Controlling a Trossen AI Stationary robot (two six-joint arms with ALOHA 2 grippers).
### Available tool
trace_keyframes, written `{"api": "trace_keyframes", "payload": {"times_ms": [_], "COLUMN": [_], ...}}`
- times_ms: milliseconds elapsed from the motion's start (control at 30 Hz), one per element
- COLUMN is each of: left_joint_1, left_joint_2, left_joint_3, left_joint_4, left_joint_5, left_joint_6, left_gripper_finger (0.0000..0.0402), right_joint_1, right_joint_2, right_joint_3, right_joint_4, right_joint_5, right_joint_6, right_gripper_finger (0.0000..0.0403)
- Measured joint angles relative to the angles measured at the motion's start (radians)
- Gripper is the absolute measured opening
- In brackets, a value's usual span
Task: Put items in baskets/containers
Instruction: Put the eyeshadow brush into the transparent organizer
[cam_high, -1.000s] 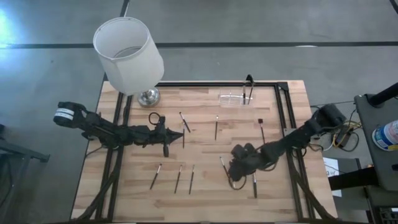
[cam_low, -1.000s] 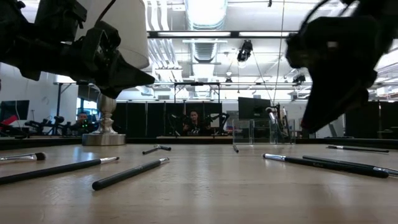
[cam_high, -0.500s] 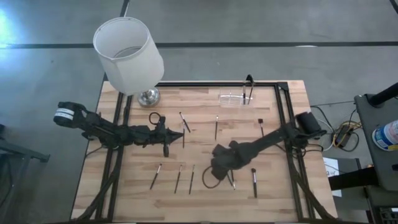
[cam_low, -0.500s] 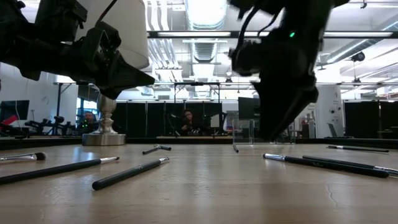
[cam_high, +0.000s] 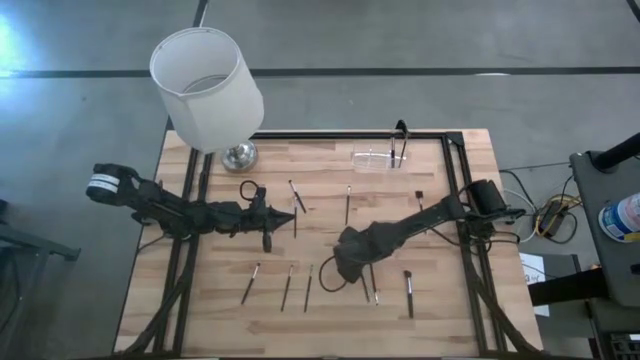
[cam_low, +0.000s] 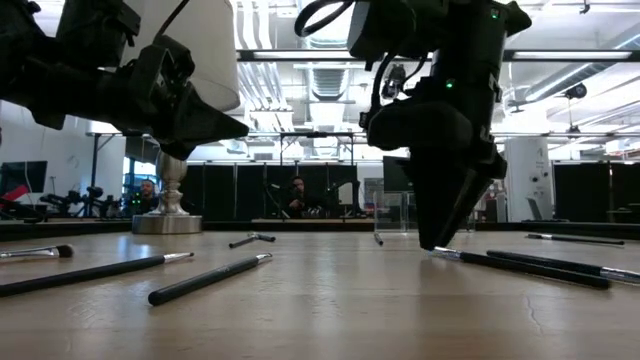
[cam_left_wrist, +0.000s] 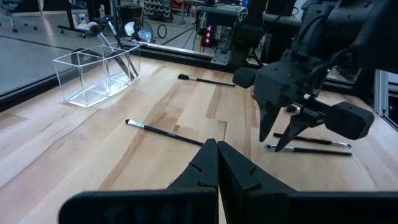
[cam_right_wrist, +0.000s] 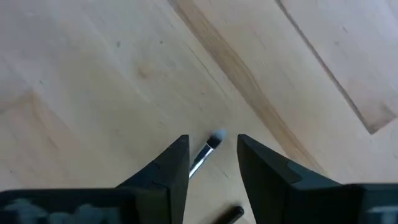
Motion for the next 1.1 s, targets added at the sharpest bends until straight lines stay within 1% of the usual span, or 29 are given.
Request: {"api": "trace_keyframes", "payload": {"times_ms": [233, 433, 700, 867, 967, 1100], "left_joint_1": [0.000, 0.000, 0.000, 0.000, 0.000, 0.000], "left_joint_2": [0.000, 0.000, 0.000, 0.000, 0.000, 0.000], "left_joint_3": [0.000, 0.000, 0.000, 0.000, 0.000, 0.000], "left_joint_4": [0.000, -0.001, 0.000, 0.000, 0.000, -0.001], "left_joint_5": [0.000, 0.000, 0.000, 0.000, 0.000, 0.000], "left_joint_6": [-0.002, -0.007, -0.007, -0.008, -0.009, -0.009], "left_gripper_finger": [0.0000, 0.0000, 0.0000, 0.0000, 0.0000, 0.0000], "right_joint_1": [0.000, 0.000, 0.000, 0.001, 0.005, 0.014], "right_joint_2": [-0.001, -0.005, -0.008, -0.011, -0.028, -0.080], "right_joint_3": [-0.024, -0.045, -0.084, -0.085, -0.081, -0.080], "right_joint_4": [0.050, 0.077, 0.117, 0.124, 0.121, 0.151], "right_joint_5": [-0.039, -0.039, -0.035, -0.035, -0.020, 0.050], "right_joint_6": [0.020, 0.011, -0.004, -0.034, -0.067, -0.113], "right_gripper_finger": [0.0110, 0.0087, 0.0040, 0.0026, 0.0024, 0.0023]}}
